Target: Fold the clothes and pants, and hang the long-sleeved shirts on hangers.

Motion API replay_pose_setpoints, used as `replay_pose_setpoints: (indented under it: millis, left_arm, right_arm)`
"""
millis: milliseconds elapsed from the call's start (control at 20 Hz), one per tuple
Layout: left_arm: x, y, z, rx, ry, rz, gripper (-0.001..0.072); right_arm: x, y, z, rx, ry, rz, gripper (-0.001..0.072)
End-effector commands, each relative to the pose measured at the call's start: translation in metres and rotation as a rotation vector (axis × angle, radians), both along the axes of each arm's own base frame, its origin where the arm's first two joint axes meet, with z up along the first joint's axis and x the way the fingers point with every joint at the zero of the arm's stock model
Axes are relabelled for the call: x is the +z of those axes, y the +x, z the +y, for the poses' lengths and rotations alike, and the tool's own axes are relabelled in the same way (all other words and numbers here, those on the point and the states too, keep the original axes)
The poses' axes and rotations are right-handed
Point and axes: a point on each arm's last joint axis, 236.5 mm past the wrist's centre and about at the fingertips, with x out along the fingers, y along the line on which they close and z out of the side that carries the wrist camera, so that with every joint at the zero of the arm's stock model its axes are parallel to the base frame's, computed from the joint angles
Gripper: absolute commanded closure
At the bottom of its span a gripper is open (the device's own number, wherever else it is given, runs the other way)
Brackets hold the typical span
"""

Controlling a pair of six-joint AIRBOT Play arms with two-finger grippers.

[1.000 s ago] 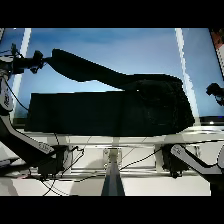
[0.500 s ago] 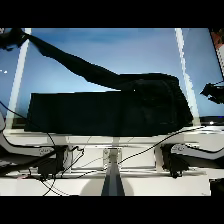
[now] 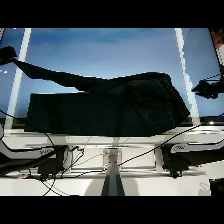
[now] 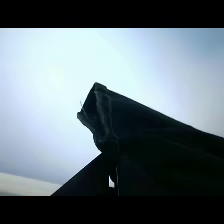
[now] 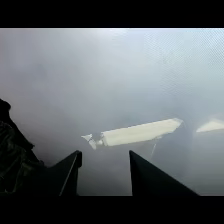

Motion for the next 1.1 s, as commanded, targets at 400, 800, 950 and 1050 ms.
replay_pose_setpoints:
  millis: [400,800,950,1050]
  left_arm:
    - [-0.037,0.005,-0.035,-0.069,-0.138,0.083,0.0683]
    - [-0.064,0.160,-0.057,0.247,-0.684,-0.426,0.0683]
    - [-0.087,0.167,-0.063,0.299,-0.781,-0.408,0.0671]
    - [-0.091,0.164,-0.068,0.183,-0.710,-0.406,0.0401]
  right_arm:
    - [0.002,0.025,-0.009,-0.031,-0.046,-0.088,0.0353]
    - [0.002,0.027,-0.011,-0.036,-0.053,-0.094,0.0354]
    - [0.002,0.028,-0.011,-0.039,-0.050,-0.097,0.0354]
    - [0.003,0.029,-0.010,-0.051,-0.040,-0.101,0.0354]
